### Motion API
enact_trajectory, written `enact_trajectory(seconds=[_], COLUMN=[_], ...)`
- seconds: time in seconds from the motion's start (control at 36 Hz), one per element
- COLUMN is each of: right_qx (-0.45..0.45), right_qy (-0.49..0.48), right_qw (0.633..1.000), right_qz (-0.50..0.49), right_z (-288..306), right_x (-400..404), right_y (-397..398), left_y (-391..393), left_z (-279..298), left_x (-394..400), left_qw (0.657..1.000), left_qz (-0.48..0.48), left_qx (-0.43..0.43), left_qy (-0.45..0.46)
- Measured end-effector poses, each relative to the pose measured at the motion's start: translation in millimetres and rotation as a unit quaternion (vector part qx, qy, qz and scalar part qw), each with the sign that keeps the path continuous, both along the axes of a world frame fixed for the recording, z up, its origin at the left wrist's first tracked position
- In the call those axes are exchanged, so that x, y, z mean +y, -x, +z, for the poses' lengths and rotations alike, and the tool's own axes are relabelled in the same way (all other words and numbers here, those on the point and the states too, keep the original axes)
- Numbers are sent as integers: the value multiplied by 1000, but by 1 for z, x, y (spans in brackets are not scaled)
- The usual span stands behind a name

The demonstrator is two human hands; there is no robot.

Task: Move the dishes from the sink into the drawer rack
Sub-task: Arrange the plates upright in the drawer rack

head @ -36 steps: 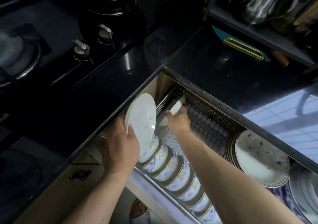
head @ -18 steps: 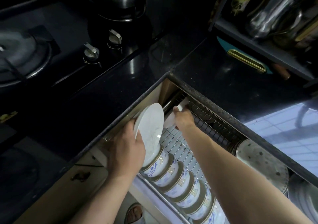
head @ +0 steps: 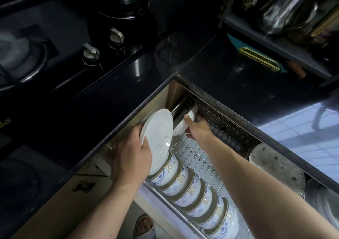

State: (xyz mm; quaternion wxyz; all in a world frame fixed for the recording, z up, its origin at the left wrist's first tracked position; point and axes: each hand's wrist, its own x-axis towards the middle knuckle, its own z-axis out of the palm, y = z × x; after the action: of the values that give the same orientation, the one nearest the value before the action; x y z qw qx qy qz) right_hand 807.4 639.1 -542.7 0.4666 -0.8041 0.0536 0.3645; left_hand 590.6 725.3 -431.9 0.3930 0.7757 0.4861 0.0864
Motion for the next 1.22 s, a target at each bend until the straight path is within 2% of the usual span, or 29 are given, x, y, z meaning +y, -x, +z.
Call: enact_trajectory(seconds=[0.14, 0.25, 0.36, 0.42, 0.47, 0.56, 0.61, 0.72, 0.78, 0.92, 1.06, 1.22], right_qx=[-2, 22, -29, -52, 1, 159, 201, 188, 180, 80, 52, 50], right_qy=[5, 1, 34, 2, -65, -181, -197, -187, -181, -71, 5, 26], right_qw=[1000, 999, 998, 999, 997, 969, 959, 963, 961, 974, 976, 974], right_qz=[0, -45, -44, -12, 30, 54, 35, -48, -104, -201, -212, -217], right_z=[4, 9, 24, 40, 60, 78, 83, 90, 93, 102, 83, 57], right_x=[2, -5, -25, -34, -39, -51, -63, -98, -118, -134, -106, -51], right_y=[0, 4, 25, 45, 65, 84, 85, 76, 71, 58, 42, 28], left_y=[0, 0, 1, 2, 4, 8, 9, 8, 6, 5, 4, 5], left_z=[-2, 0, 3, 3, 4, 6, 8, 8, 5, 6, 3, -1], left_x=[0, 0, 2, 3, 4, 5, 5, 1, 1, 3, 0, 1], left_qw=[1000, 1000, 999, 998, 995, 992, 989, 987, 988, 993, 993, 995], left_qz=[-4, -9, -8, -9, -16, -33, -45, -84, -67, -32, -35, -42], left_qx=[2, 2, -27, -55, -81, -103, -108, -111, -106, -97, -93, -72], left_qy=[-6, 3, 23, 36, 50, 71, 90, 75, 87, 65, 57, 49])
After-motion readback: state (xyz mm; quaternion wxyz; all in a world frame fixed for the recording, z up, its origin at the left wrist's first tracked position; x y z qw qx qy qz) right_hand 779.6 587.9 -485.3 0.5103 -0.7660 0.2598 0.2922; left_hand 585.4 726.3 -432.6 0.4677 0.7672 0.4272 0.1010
